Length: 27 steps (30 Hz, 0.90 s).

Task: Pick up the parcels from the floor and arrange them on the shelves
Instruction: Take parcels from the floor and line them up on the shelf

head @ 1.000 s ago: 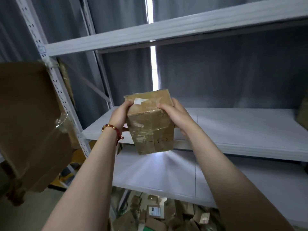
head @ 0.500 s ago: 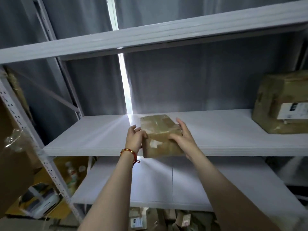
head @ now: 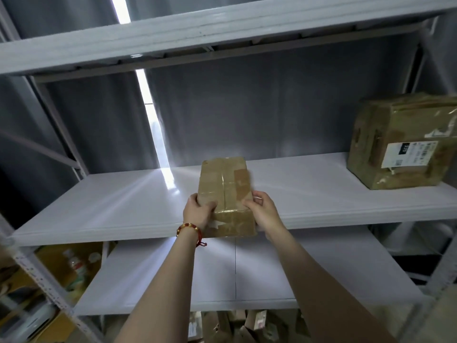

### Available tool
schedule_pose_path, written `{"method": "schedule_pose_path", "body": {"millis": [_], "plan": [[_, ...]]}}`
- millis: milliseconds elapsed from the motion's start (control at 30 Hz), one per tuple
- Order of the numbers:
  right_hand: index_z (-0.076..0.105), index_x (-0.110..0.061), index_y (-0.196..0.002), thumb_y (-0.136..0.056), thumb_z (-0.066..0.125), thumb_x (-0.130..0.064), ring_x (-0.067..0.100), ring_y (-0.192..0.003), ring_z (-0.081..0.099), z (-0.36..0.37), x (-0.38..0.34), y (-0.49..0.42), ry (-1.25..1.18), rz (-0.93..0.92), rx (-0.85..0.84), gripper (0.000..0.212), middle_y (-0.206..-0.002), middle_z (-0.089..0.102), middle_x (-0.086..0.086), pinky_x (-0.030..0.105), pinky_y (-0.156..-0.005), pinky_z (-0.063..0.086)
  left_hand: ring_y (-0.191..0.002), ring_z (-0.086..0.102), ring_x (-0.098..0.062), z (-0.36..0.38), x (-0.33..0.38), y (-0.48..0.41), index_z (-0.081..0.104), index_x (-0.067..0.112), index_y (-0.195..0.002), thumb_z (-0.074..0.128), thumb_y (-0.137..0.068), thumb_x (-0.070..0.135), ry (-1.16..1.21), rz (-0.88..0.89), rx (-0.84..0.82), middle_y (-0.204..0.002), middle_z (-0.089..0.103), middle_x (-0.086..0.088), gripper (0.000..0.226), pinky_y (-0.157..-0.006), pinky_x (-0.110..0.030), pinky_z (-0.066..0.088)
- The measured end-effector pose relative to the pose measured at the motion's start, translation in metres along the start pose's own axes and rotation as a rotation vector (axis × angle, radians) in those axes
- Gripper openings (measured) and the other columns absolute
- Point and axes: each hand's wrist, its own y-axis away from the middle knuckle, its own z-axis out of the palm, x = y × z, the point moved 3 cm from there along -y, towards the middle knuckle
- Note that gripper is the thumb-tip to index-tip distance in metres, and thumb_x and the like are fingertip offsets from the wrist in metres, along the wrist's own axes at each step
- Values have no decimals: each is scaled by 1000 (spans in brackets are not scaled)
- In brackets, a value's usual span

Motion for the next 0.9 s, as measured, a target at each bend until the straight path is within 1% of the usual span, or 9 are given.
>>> {"method": "schedule_pose_path", "body": {"millis": [133,200,267,333,433,567,667,800,900], "plan": [[52,-8,-128,-89,70,-19,21,-102,67,-11,1,-11,-48,61,-16,45,-118,67,7,32,-84,54,-101,63,-29,13,5,-8,60,12,-112,67,-75,30,-42,48,-4,-109,67,-6,42,-92,-43,52],[46,-14,-130,-86,73,-27,18,-86,68,-20,0,-14,-77,169,-45,53,-114,66,4,28,-62,56,-100,62,-29,19,11,-12,60,12,-108,65,-86,22,-90,59,-17,-105,66,-4,25,-89,-39,51],[38,-21,-138,-80,76,-34,17,-79,67,-30,2,-17,-108,265,-48,70,-113,65,5,25,-52,52,-96,60,-28,27,17,-16,59,11,-106,62,-91,23,-167,77,-18,-102,64,-3,20,-83,-34,48],[31,-25,-146,-70,81,-41,23,-93,68,-37,4,-23,-122,285,1,92,-121,62,7,30,-60,56,-94,57,-26,36,22,-17,57,10,-107,62,-92,34,-261,117,-2,-104,62,-5,29,-81,-32,45],[31,-16,-147,-45,82,-50,28,-110,62,-45,4,-28,-175,259,164,119,-132,56,9,43,-84,58,-103,58,-32,54,24,-19,55,4,-117,62,-87,54,-321,139,41,-116,58,-12,59,-92,-42,49],[51,-13,-127,-71,82,-36,29,-115,57,-69,-3,-35,-119,125,455,68,-124,57,9,36,-97,49,-105,56,-34,82,31,-7,50,4,-116,60,-82,66,-340,135,41,-118,53,-14,71,-93,-48,49],[58,-19,-101,-68,82,-32,30,-110,58,-84,-15,-30,-63,-62,626,43,-112,57,5,38,-96,48,-107,55,-36,100,37,-2,49,5,-117,52,-85,68,-403,127,71,-118,52,-14,71,-92,-47,49],[63,-17,-92,-63,83,-27,23,-95,61,-99,-22,-17,-21,-306,716,37,-103,51,-4,36,-89,52,-93,54,-30,121,47,-3,53,4,-110,47,-93,60,-411,105,-8,-110,59,-12,59,-79,-34,43],[63,-14,-84,-63,81,-21,18,-93,60,-104,-23,-2,88,-584,763,29,-99,54,-2,31,-88,49,-85,53,-27,130,58,-4,59,3,-103,43,-92,64,-442,105,-25,-104,63,-14,65,-72,-32,40]]}}
